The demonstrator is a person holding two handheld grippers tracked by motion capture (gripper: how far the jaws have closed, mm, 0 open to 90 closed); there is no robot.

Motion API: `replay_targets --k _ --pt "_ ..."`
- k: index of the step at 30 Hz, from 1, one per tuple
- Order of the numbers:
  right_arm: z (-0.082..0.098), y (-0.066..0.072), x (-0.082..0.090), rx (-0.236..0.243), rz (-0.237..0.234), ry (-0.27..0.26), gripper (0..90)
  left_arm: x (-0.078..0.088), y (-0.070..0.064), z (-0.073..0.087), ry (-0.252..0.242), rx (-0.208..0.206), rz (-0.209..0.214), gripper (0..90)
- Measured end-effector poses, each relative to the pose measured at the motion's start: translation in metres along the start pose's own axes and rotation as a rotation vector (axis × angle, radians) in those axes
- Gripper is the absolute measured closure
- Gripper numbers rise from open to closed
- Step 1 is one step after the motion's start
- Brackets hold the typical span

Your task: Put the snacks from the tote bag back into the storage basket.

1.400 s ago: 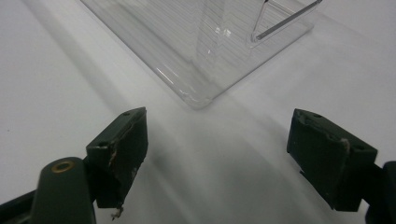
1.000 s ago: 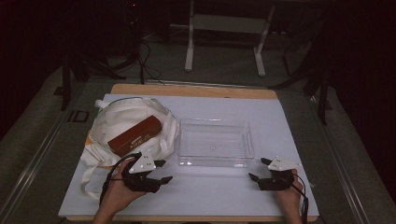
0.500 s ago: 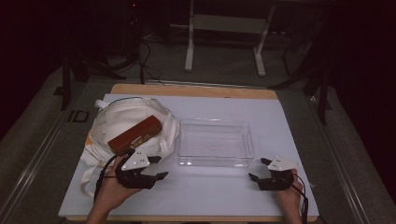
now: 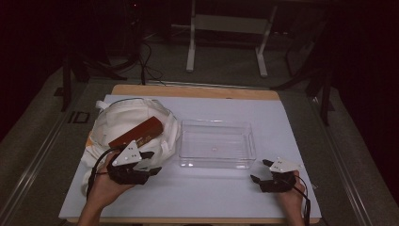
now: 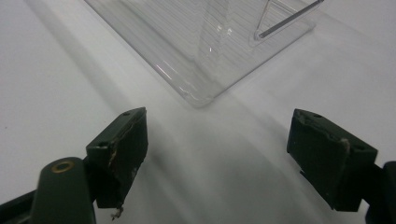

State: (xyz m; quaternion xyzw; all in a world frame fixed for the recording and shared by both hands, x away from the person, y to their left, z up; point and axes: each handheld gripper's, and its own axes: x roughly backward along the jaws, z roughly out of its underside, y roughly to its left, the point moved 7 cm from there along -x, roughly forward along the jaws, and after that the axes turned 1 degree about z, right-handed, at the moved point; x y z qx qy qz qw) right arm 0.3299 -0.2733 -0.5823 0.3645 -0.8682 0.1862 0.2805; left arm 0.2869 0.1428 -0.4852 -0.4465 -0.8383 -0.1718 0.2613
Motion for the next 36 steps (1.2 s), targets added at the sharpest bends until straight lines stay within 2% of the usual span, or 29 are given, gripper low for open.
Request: replay_targets --k 15,26,27,36 --pt "0.000 0.000 0.000 0.000 0.002 -0.001 20.4 0.010 0.023 0.003 0.036 0.004 -0.048 42.7" --pt "0.000 0.000 0.000 -0.005 0.004 -0.010 20.3 0.019 0.039 0.004 0.051 0.018 -0.087 42.6" --pt "0.000 0.000 0.001 -0.006 0.003 -0.012 20.3 0.021 0.044 0.003 0.054 0.021 -0.100 42.5" --pt "0.000 0.000 0.002 0.000 -0.006 -0.017 19.6 0.026 0.059 0.002 0.065 0.040 -0.127 42.4"
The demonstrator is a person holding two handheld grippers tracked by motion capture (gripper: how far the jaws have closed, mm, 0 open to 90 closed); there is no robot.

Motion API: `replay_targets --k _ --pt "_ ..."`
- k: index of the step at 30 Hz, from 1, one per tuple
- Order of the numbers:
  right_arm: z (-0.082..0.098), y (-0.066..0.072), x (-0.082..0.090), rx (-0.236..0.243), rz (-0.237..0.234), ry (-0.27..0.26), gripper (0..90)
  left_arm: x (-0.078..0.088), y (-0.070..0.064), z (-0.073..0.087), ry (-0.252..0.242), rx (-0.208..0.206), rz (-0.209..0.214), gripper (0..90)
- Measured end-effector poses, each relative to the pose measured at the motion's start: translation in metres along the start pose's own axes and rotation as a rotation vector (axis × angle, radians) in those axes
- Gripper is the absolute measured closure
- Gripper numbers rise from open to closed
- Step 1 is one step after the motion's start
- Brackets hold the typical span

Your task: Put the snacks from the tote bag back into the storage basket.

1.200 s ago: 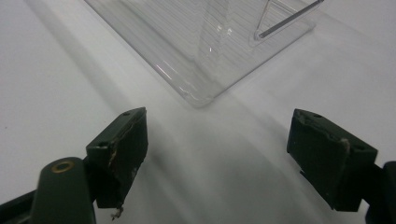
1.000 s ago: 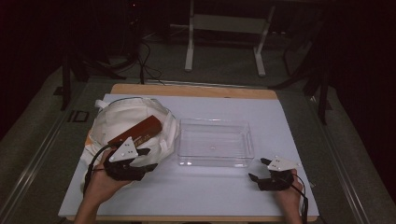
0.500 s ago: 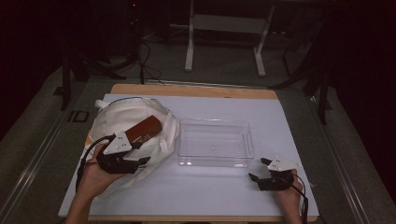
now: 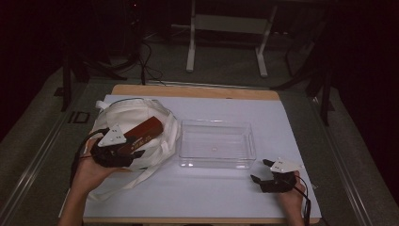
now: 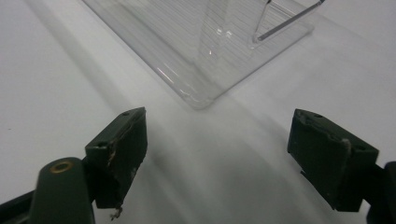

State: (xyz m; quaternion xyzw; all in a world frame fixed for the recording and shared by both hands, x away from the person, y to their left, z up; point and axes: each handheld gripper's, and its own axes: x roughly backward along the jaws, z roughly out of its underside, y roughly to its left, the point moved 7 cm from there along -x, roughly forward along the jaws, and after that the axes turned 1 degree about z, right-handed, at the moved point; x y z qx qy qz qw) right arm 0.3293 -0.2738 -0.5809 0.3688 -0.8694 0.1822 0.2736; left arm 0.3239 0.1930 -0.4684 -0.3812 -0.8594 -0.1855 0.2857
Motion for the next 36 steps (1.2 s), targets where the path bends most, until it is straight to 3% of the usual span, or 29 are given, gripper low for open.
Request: replay_targets --k 10,19,36 --pt "-0.001 -0.001 0.003 -0.016 -0.024 -0.034 19.7 0.000 0.012 -0.001 0.025 0.006 -0.021 42.2" --pt "-0.001 0.000 0.002 -0.010 -0.020 -0.030 19.7 0.001 0.022 -0.003 0.049 0.008 -0.040 42.2" --pt "-0.001 0.001 0.004 -0.010 -0.032 -0.044 20.0 -0.009 0.049 0.003 0.174 0.016 -0.065 42.5"
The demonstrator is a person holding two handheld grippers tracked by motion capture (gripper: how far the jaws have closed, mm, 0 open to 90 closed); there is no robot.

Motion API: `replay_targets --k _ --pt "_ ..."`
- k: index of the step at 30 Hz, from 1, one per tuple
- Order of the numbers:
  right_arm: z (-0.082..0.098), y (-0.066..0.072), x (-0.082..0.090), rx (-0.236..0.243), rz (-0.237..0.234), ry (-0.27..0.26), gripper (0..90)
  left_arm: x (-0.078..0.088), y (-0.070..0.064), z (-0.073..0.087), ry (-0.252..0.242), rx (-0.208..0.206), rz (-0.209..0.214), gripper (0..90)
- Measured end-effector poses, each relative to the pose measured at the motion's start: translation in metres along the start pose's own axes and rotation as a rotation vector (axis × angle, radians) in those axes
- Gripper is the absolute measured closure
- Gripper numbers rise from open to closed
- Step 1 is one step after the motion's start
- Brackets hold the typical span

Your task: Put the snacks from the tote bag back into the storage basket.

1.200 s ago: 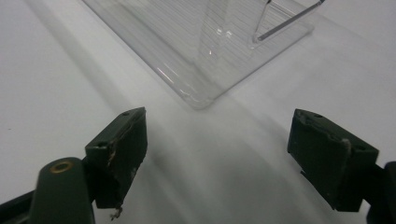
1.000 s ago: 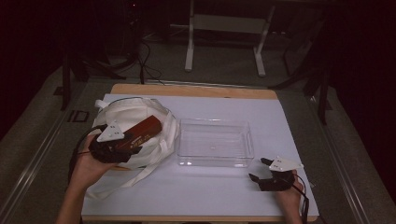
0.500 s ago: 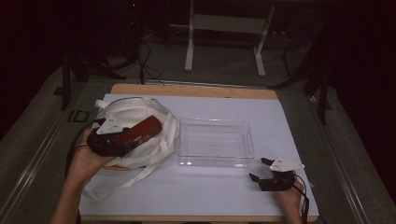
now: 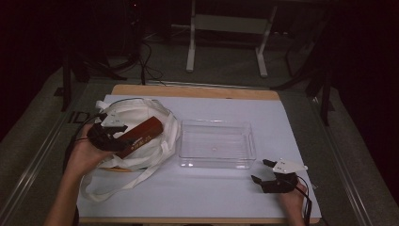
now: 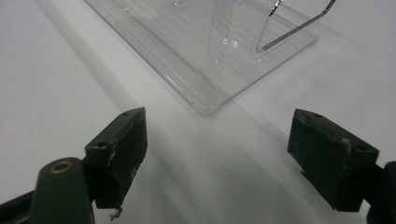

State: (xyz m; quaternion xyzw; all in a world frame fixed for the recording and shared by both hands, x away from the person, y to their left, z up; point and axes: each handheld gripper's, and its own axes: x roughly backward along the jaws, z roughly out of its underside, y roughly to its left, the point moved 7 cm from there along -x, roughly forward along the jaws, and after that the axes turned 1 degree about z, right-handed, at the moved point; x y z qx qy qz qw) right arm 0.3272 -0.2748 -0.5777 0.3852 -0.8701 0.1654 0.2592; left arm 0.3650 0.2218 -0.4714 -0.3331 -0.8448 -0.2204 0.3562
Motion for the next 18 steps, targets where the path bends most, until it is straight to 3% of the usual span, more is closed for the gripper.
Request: replay_targets --k 18 --pt "0.000 0.000 0.000 0.009 0.007 0.006 19.9 -0.010 0.015 0.015 0.097 0.033 0.014 42.5"
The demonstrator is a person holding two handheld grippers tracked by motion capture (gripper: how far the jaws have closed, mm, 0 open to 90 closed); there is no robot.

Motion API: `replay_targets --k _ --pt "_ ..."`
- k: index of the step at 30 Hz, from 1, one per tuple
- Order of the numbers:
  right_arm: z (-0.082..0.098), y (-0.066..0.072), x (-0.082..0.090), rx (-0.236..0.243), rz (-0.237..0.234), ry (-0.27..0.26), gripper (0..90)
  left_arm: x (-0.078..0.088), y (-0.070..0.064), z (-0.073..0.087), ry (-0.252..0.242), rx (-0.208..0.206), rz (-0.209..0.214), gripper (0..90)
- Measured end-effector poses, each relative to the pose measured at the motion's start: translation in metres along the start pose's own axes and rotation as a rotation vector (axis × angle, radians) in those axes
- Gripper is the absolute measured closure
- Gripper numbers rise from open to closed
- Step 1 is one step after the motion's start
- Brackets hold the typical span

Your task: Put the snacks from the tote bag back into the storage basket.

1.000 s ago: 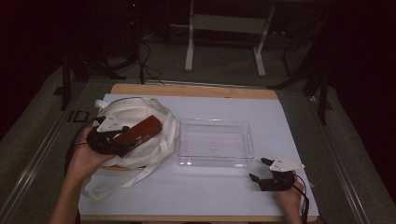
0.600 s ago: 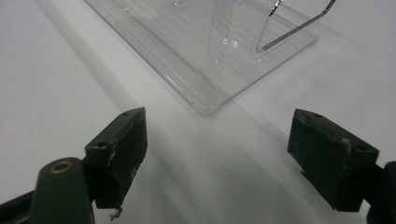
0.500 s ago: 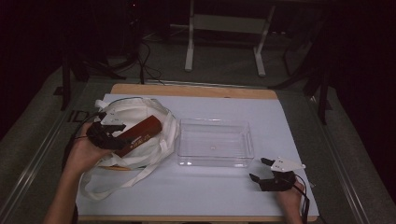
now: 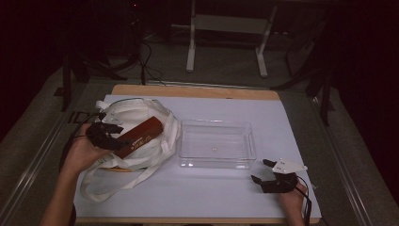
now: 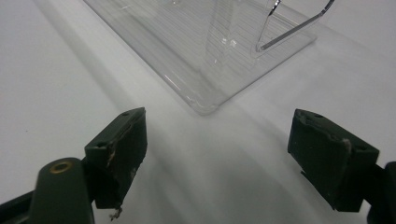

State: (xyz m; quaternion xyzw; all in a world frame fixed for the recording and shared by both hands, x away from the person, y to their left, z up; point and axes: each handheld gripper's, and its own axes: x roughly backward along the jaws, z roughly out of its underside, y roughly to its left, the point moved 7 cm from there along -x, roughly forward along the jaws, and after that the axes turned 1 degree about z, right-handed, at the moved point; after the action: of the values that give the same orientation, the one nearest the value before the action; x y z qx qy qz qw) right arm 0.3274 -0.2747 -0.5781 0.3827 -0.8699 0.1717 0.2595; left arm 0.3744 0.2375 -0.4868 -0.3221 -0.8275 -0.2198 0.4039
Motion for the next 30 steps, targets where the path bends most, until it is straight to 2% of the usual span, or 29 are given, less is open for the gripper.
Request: replay_targets --k 8,17,25,29,30 --pt "0.000 0.000 0.000 0.003 0.002 0.000 19.9 -0.005 0.005 0.006 0.051 0.025 0.031 43.3" --pt "0.000 0.000 0.000 0.005 0.003 0.001 19.8 -0.011 0.007 0.011 0.097 0.025 0.041 41.4" --pt "0.000 0.001 0.000 0.005 0.005 0.002 19.9 -0.014 0.007 0.014 0.128 0.030 0.059 35.9" --pt "0.000 0.001 -0.001 0.006 0.005 0.004 19.9 -0.016 0.007 0.014 0.149 0.033 0.062 30.7" --pt "0.000 0.001 -0.001 0.007 0.005 0.004 19.9 -0.017 0.008 0.014 0.156 0.036 0.051 28.5"
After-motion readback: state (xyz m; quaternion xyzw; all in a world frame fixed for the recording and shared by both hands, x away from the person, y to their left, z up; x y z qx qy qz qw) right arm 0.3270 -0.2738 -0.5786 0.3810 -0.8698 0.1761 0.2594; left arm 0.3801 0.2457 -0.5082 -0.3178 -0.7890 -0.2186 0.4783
